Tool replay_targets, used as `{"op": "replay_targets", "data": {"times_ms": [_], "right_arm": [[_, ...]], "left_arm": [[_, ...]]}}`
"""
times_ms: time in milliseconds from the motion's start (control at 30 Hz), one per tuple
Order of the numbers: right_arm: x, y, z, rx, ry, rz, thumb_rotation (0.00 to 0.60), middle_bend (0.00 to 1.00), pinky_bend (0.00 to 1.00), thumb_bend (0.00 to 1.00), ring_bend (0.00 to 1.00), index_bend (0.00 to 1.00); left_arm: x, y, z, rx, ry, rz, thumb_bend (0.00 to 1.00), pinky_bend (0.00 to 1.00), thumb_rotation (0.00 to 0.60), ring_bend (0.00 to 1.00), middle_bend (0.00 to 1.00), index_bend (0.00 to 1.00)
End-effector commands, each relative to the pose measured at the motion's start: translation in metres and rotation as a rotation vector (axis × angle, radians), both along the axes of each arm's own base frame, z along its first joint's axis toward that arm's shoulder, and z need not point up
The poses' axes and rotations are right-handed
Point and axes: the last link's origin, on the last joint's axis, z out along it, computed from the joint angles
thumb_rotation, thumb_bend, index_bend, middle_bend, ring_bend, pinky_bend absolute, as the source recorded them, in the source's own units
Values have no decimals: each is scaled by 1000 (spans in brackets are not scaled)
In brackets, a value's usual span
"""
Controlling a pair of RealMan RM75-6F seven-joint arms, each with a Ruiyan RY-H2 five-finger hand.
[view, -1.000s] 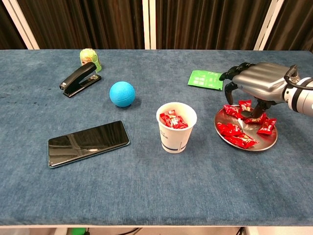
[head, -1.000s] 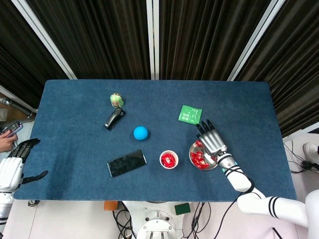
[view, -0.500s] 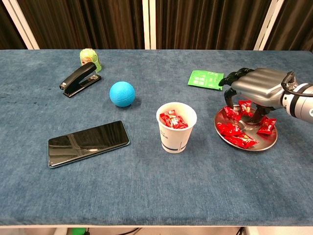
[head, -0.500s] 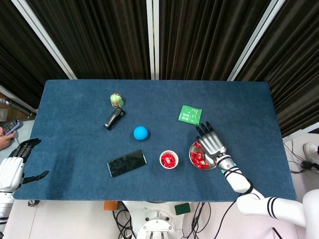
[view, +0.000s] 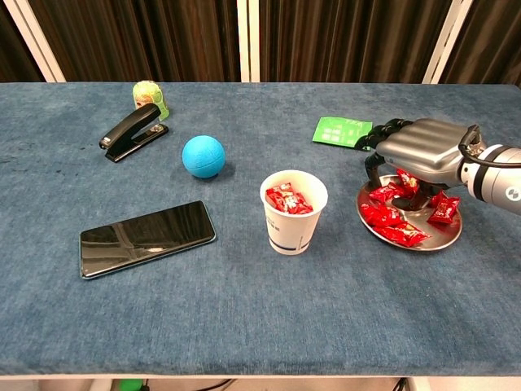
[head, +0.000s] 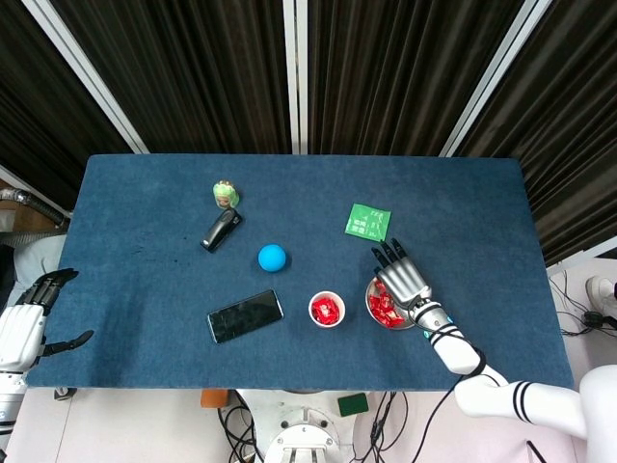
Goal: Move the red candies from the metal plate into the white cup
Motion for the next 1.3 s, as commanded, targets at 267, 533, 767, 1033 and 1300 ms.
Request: {"op": "replay_targets", "data": {"times_ms": [267, 533, 767, 1033, 1300], "right_arm": [[0, 0, -1, -10, -2, 4, 600, 51, 0, 381, 0, 560], [9, -1, 11, -38, -54, 34, 600, 52, 0, 399, 0, 587], [48, 10, 29, -51, -147, 161, 600, 56, 0, 391, 0, 587], [90, 30, 23, 8, -214, 304, 600, 61, 0, 380, 0, 587], [104, 42, 9, 63, -219, 350, 600, 63, 0, 375, 0, 587]], "left_arm": [[-1, -1, 0, 1, -1, 2, 44, 232, 600, 111, 128, 162], [-1, -1, 0, 1, 0, 3, 44, 232, 600, 111, 128, 162], [0, 0, 0, 4, -1, 1, 44, 232, 600, 111, 128, 162], [2, 0, 2, 12, 1, -3, 44, 232, 600, 111, 129, 163], [1, -1, 4, 16, 3, -2, 44, 232, 600, 111, 128, 163]]}}
